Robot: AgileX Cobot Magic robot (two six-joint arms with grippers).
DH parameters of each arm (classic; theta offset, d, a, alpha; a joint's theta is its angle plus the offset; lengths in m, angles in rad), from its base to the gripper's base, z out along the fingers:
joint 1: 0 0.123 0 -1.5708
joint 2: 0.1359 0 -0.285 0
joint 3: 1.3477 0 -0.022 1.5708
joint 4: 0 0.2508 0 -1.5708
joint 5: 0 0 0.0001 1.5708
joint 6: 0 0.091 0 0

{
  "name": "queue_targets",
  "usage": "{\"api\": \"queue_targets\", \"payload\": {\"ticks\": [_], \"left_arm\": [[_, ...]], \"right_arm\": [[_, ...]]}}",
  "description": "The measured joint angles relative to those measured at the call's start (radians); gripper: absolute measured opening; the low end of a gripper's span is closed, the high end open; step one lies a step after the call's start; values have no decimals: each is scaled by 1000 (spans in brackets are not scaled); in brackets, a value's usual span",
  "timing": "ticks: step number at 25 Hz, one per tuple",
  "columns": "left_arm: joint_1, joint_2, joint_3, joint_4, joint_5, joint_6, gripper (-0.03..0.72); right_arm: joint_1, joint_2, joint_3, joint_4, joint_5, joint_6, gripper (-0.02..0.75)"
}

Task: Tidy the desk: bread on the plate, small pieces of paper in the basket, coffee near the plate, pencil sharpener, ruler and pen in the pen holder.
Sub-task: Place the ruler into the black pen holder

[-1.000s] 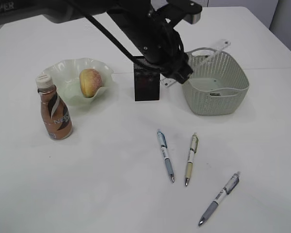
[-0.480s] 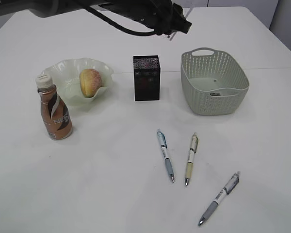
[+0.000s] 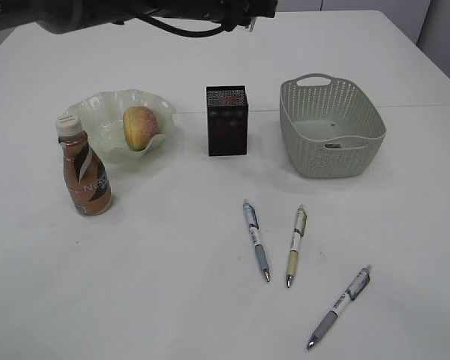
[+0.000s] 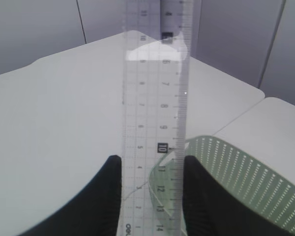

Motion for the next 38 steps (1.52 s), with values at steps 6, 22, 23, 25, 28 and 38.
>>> {"api": "queue_targets", "payload": {"ticks": [6, 22, 23, 25, 28, 38], "left_arm": [[1, 49, 4, -36, -99, -2, 261], [30, 162, 4, -70, -143, -2, 262], [33, 162, 4, -70, -145, -2, 262], [41, 166, 4, -72, -145, -2, 262], [50, 172, 4, -74, -145, -2, 262], [55, 174, 4, -74, -111, -2, 265]], "right_arm": [[0, 0, 0, -17, 0, 0, 467], [0, 0, 0, -40, 0, 0, 467], [0, 0, 0, -40, 0, 0, 467], [0, 0, 0, -40, 0, 0, 467], [0, 0, 0, -40, 0, 0, 467], [0, 0, 0, -40, 0, 0, 467]]}}
